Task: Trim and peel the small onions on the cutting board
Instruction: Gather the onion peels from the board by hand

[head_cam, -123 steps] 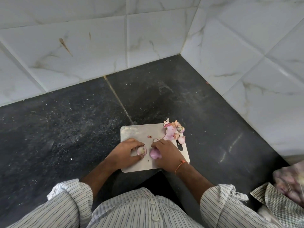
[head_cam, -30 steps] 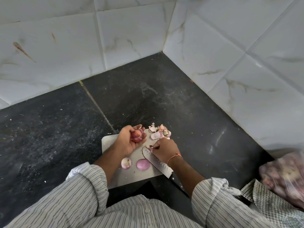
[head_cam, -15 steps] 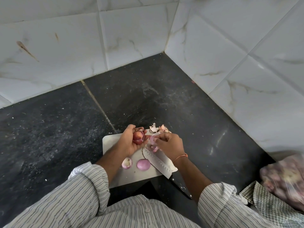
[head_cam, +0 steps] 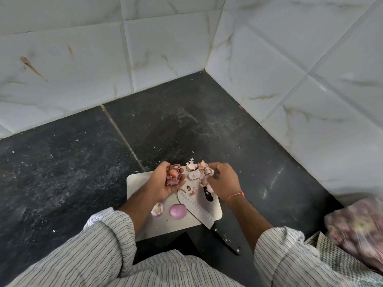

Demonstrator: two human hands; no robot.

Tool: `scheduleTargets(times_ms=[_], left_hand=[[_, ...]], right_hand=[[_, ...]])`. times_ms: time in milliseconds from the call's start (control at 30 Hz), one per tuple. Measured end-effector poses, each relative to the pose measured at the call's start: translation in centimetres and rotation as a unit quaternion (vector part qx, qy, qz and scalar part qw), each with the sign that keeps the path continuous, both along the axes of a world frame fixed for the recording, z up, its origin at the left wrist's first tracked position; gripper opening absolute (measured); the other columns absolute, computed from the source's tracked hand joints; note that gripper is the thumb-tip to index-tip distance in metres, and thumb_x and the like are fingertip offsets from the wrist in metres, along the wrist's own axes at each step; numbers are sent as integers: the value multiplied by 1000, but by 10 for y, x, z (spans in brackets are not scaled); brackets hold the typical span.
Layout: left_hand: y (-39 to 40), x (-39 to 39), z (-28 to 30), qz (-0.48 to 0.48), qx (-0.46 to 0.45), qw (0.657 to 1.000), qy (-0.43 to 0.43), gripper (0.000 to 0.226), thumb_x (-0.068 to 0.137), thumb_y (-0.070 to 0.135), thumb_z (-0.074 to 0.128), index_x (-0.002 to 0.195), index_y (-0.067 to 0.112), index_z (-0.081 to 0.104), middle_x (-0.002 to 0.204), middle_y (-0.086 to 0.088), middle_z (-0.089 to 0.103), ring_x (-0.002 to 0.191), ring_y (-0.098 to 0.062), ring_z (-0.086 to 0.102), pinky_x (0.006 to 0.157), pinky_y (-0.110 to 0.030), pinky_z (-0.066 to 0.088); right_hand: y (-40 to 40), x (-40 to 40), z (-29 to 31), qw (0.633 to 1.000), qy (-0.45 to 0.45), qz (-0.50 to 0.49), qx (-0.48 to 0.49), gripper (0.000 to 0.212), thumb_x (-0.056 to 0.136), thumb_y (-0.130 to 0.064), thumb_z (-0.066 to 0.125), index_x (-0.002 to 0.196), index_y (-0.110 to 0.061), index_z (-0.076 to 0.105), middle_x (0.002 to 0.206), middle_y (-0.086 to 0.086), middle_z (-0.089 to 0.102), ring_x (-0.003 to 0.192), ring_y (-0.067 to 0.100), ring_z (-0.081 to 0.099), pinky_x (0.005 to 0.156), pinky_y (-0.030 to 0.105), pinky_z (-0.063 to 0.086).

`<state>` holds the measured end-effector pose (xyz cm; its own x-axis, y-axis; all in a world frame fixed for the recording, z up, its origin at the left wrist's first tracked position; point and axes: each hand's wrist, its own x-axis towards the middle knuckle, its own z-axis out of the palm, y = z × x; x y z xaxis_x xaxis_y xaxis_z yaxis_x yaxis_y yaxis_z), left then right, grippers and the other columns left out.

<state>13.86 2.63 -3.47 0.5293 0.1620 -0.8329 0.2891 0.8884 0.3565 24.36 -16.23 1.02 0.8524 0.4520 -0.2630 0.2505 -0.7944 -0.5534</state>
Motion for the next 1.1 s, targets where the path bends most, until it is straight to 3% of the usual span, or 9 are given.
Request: scheduleTargets(times_ms=[100, 200, 367, 500, 633, 900, 1000, 1100], left_hand=[[0, -1, 1, -9, 4, 1000, 20, 43, 111, 36, 42, 116, 6, 73, 104, -15, 80, 86, -27, 77, 73, -40, 68], [0, -3, 4, -8, 14, 999, 38, 46, 111, 37, 41, 107, 5, 75, 98, -14, 81, 78, -23, 76, 68, -33, 65], [0, -3, 6, 5, -11, 999, 43, 49, 110, 41, 42, 110, 5, 75, 104, -16, 81, 80, -24, 77, 61, -34, 64], [4, -6, 8, 32, -42, 998, 43, 50, 110, 41, 42, 112, 3, 74, 105, -16, 81, 85, -23, 77, 59, -35, 65], [8, -7, 8, 71, -76, 994, 41, 44, 110, 32, 41, 117, 1, 71, 100, -19, 79, 86, -28, 76, 53, -40, 65], [6, -5, 7, 60, -104, 993, 25, 45, 111, 30, 38, 123, -1, 68, 102, -22, 77, 92, -34, 75, 66, -55, 67], [5, -3, 9, 50, -118, 992, 10, 46, 111, 31, 35, 124, 0, 66, 105, -22, 76, 95, -37, 74, 69, -59, 67], [5, -1, 12, 52, -123, 991, 5, 44, 111, 30, 35, 121, 0, 66, 108, -22, 75, 99, -39, 73, 82, -59, 65]], right_hand=[[-17, 18, 0, 989, 23, 104, -104, 81, 86, -25, 81, 156, -39, 44, 160, -1, 39, 146, 29, 39, 118, 42, 42], [-21, 32, -2, 959, 17, 202, -197, 109, 80, -31, 87, 164, -47, 21, 173, -5, 16, 157, 33, 18, 123, 53, 36], [-6, 48, -2, 913, -6, 310, -264, 124, 79, -30, 91, 167, -46, 4, 177, -7, -10, 161, 35, 3, 124, 56, 36], [15, 53, -1, 867, -31, 395, -302, 131, 76, -24, 91, 167, -46, 0, 176, -6, -15, 160, 37, 5, 116, 55, 47], [25, 60, -4, 856, -39, 417, -302, 118, 77, -21, 88, 163, -53, 14, 176, -7, 2, 154, 34, 17, 108, 49, 53], [25, 54, -12, 902, -63, 368, -219, 69, 89, -13, 76, 152, -33, 54, 143, -5, 53, 127, 25, 56, 105, 41, 55], [21, 48, -17, 918, -60, 338, -198, 55, 92, -12, 73, 143, -32, 63, 134, -5, 62, 121, 24, 63, 102, 38, 56], [15, 43, -21, 927, -58, 317, -191, 40, 95, -15, 69, 131, -32, 71, 125, -6, 65, 115, 22, 65, 96, 34, 56]])
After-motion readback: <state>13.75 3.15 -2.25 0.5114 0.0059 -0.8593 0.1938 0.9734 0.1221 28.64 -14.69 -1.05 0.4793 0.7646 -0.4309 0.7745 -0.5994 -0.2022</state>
